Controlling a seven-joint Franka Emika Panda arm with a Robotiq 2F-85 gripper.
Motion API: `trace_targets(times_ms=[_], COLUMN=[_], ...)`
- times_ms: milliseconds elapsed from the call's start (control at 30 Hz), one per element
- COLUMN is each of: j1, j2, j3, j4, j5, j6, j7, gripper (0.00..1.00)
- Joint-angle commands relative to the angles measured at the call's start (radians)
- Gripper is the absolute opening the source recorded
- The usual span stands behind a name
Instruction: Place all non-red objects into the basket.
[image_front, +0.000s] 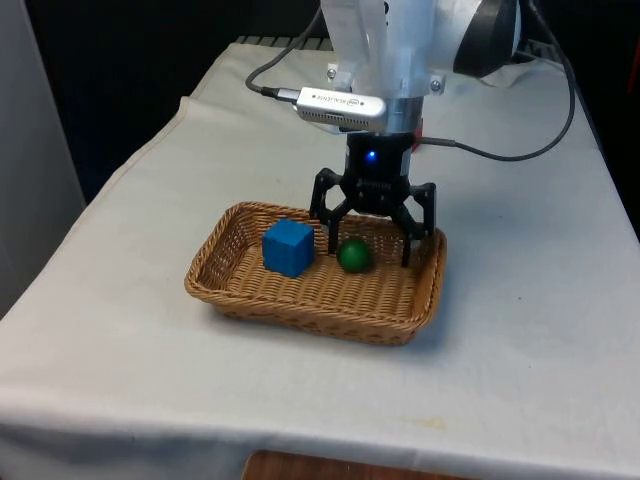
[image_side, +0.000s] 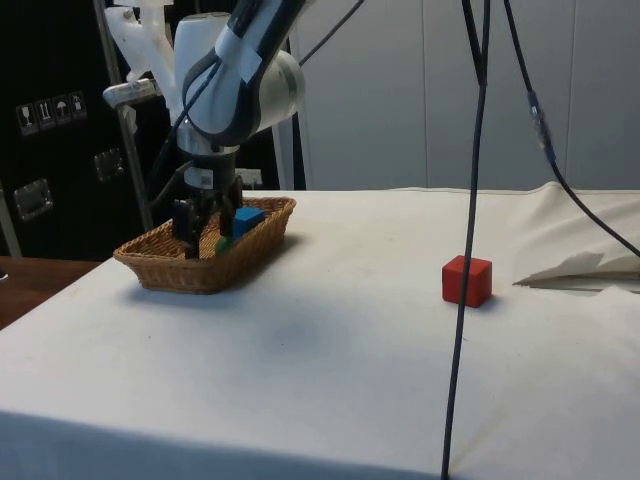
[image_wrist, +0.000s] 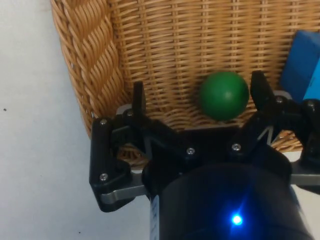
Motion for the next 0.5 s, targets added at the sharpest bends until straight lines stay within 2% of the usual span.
trace_targets(times_ms=[0,67,100,133,300,367,400,433,467], j1=[-0.001,0.005,0.0,0.006,0.01,0.01,0.003,0.01,0.011], j2=[-0.016,-0.04,-0.023,-0.047,-0.091,-0.119,-0.109,-0.126,-0.136], j3=[0.0,-0.009,-0.004,-0.011,-0.016,-0.018,-0.009,-0.018,-0.019], j4=[-0.006,-0.016,-0.004,-0.019,-0.042,-0.057,-0.051,-0.061,-0.066], j5=[0.001,-0.004,0.0,-0.005,-0.012,-0.02,-0.012,-0.022,-0.024], j6=[-0.009,-0.021,-0.014,-0.025,-0.044,-0.053,-0.047,-0.056,-0.059], j7=[-0.001,0.002,0.0,0.003,0.003,0.004,-0.002,0.004,0.004], gripper=[1.0,1.0,1.0,1.0,1.0,1.0,1.0,1.0,1.0])
